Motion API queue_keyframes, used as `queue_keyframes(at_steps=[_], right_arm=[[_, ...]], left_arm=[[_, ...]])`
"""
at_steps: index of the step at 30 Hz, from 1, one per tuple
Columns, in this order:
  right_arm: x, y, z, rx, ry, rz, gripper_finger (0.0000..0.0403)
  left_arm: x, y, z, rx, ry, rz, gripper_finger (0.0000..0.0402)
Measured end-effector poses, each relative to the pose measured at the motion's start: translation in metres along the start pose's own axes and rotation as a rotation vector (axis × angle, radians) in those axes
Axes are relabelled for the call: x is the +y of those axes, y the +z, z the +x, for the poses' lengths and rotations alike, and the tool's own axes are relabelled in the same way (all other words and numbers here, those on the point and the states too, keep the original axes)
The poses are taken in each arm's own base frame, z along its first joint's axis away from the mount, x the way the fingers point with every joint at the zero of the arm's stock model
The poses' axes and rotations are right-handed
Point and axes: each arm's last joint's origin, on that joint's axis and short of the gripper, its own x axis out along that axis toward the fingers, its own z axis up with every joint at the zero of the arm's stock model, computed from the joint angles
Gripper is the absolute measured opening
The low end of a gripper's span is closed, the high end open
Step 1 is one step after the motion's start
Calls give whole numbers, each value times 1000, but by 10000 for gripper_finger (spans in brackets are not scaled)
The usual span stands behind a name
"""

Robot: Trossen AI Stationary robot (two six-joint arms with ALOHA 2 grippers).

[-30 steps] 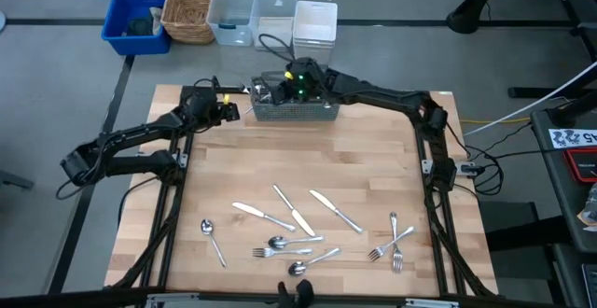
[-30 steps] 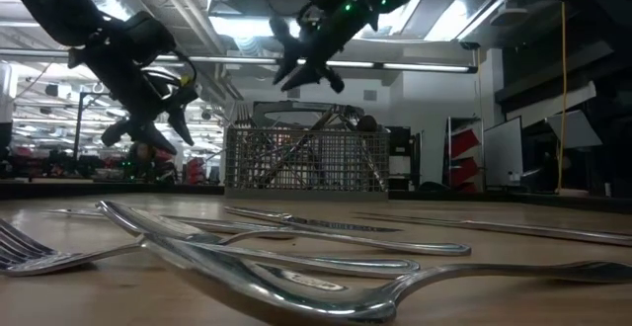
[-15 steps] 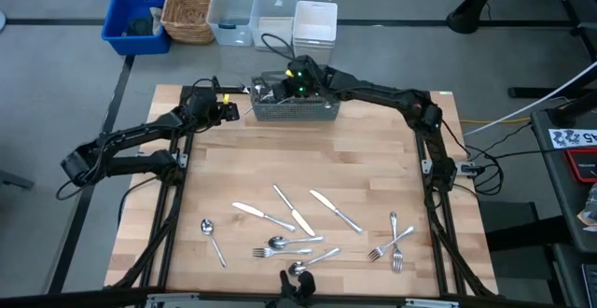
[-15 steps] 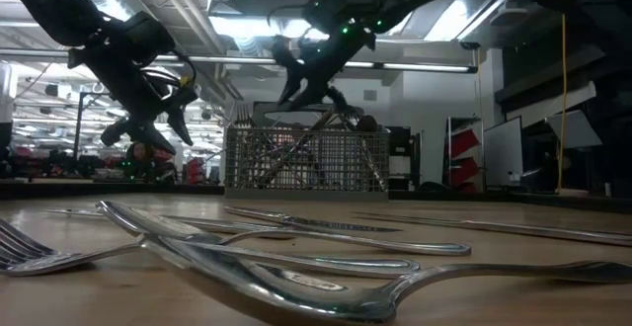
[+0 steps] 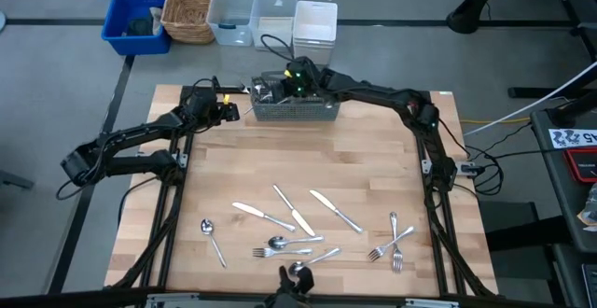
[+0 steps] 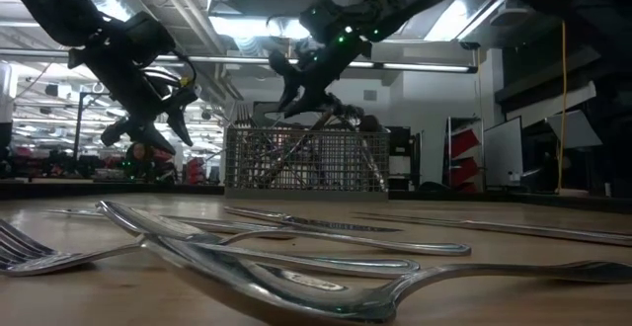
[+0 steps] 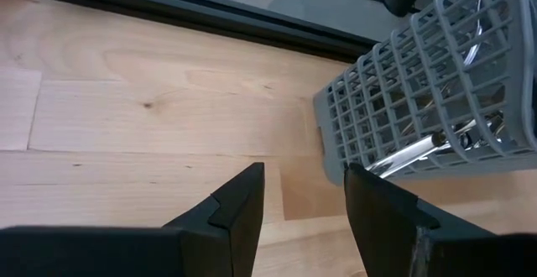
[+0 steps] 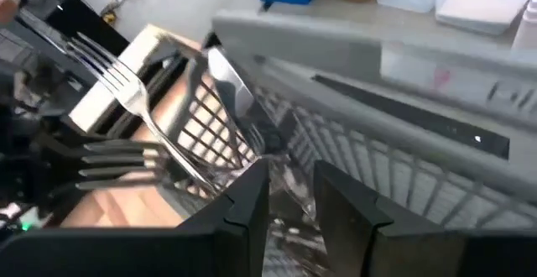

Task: Sort silverware
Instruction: Adjust the silver fork in the dishwasher utensil holder

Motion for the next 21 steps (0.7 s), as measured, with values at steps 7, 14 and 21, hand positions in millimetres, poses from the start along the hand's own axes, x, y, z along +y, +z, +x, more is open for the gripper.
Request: queue_keyframes(at_steps=[7,14,21], right_arm=[[-6,-10,18,37,20,6,97],[-5,-8,21,-18,27,6,95],[-4,-6,21,-34,37,-29,31]], left_arm=[[0,0,0,1,1,0,153],[0,0,0,1,1,12,153],[0,0,0,2,2,22,153]])
